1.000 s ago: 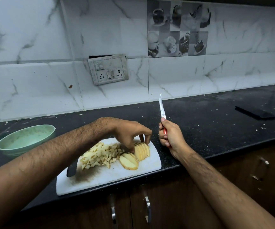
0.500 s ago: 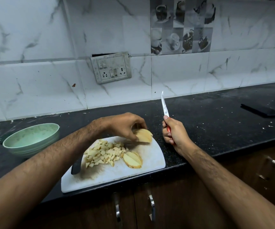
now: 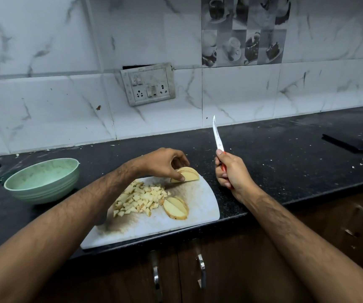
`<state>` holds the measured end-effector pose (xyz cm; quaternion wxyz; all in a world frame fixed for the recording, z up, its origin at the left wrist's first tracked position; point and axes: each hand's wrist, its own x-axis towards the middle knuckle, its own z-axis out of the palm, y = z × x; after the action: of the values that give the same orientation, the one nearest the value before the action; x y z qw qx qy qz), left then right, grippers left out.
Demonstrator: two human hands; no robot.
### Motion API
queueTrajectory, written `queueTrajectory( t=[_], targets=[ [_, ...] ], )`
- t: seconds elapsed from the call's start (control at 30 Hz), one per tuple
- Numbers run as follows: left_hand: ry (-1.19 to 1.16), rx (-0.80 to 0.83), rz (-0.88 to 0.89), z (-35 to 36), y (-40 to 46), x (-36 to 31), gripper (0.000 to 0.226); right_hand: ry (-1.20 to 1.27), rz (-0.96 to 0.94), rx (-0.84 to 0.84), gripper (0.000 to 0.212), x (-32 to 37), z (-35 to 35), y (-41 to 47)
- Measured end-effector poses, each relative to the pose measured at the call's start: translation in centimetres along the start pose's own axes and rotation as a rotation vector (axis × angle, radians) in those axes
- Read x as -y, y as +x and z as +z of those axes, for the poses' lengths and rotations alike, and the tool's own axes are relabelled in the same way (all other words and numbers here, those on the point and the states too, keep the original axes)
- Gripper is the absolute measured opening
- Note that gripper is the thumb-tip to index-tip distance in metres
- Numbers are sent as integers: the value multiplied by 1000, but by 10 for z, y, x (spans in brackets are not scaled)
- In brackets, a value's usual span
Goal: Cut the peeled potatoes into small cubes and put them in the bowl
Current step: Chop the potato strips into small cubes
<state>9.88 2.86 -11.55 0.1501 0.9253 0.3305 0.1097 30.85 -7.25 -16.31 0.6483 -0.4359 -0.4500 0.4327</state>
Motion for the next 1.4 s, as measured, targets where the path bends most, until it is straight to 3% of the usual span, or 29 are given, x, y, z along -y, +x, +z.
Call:
queueTrajectory(
  t=[0.2, 0.33, 0.47, 0.6, 0.83, 0.97, 1.13, 1.4],
  targets=[
    [40, -2, 47, -4, -13, -4, 55, -1, -3, 3, 35, 0, 0, -1],
    [11, -67, 236, -16, -44, -19, 33, 1, 1, 7, 35, -1, -1, 0],
    [174, 138, 384, -15, -73, -34, 29, -27, 4, 17, 35, -1, 0, 1],
    [234, 235, 374, -5, -73, -35, 36, -36, -5, 11, 34, 1, 1, -2],
    [200, 217, 381, -4, -66, -40, 23, -34, -11, 9, 35, 0, 1, -3],
    [292, 206, 397, -4, -64, -44, 21, -28, -11, 9, 35, 0, 1, -2],
    [361, 50, 380, -1, -58, -39, 18, -37, -5, 14, 35, 0, 1, -3],
    [411, -184, 149, 12, -35, -33, 23, -58, -1, 21, 34, 1, 0, -4]
  ],
)
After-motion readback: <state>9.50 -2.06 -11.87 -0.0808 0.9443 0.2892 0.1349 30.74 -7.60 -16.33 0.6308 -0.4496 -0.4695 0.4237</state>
